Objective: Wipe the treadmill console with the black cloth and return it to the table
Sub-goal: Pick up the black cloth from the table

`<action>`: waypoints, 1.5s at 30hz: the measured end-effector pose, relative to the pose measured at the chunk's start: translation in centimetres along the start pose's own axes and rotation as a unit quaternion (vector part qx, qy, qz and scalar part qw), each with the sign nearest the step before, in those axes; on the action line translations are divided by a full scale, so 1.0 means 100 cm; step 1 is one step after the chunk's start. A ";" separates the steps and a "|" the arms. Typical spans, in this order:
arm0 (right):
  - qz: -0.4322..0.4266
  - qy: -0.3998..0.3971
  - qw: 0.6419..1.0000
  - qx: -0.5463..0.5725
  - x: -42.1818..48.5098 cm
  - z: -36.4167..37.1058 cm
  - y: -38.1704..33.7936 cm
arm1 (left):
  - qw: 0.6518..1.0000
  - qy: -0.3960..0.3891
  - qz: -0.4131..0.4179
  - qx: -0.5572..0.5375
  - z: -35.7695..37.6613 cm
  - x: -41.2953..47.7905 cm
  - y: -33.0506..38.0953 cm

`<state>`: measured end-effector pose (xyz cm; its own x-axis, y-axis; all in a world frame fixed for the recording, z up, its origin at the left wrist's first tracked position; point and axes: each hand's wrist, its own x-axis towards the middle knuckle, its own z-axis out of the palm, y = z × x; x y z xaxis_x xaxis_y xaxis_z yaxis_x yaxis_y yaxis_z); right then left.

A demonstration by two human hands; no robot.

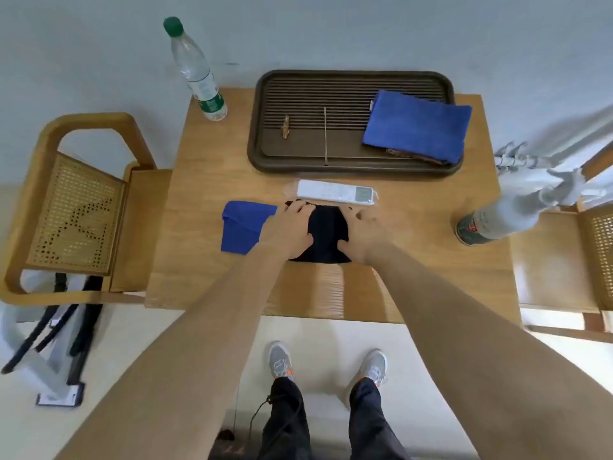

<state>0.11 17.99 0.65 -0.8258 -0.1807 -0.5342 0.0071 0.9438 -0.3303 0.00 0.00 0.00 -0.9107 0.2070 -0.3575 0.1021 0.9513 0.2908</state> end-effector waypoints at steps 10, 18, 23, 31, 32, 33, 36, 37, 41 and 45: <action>0.115 0.082 0.960 0.244 0.007 0.046 0.006 | 0.999 0.009 -0.023 -0.035 0.025 0.017 -0.001; 0.140 0.112 0.887 0.425 -0.056 0.034 -0.006 | 0.993 0.013 0.052 -0.109 -0.018 -0.019 0.003; 0.082 0.130 0.873 0.464 -0.106 0.015 -0.009 | 0.988 -0.054 0.115 -0.083 -0.057 -0.031 0.024; 0.041 0.151 0.902 0.403 -0.158 -0.034 0.017 | 0.967 -0.097 0.236 -0.028 -0.121 -0.039 0.105; 0.039 0.165 0.901 0.399 -0.165 -0.042 0.021 | 0.961 -0.109 0.252 -0.027 -0.128 -0.041 0.118; 0.035 0.177 0.902 0.393 -0.172 -0.050 0.025 | 0.956 -0.123 0.265 -0.024 -0.134 -0.043 0.130; 0.023 0.183 0.929 0.321 -0.183 -0.066 0.037 | 0.936 -0.176 0.302 -0.024 -0.152 -0.046 0.163; 0.034 0.184 0.935 0.301 -0.188 -0.070 0.039 | 0.929 -0.194 0.313 -0.026 -0.157 -0.047 0.172; 0.111 0.225 0.933 0.257 -0.218 -0.072 0.038 | 0.902 -0.245 0.357 0.003 -0.170 -0.049 0.195; 0.188 0.248 0.919 0.241 -0.251 -0.059 0.017 | 0.867 -0.273 0.411 0.065 -0.161 -0.059 0.201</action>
<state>17.55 25.75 18.12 -0.8688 0.3935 -0.3006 0.4946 0.6600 -0.5655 0.98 14.19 22.26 -0.1870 0.8709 -0.4544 0.7031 0.4417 0.5572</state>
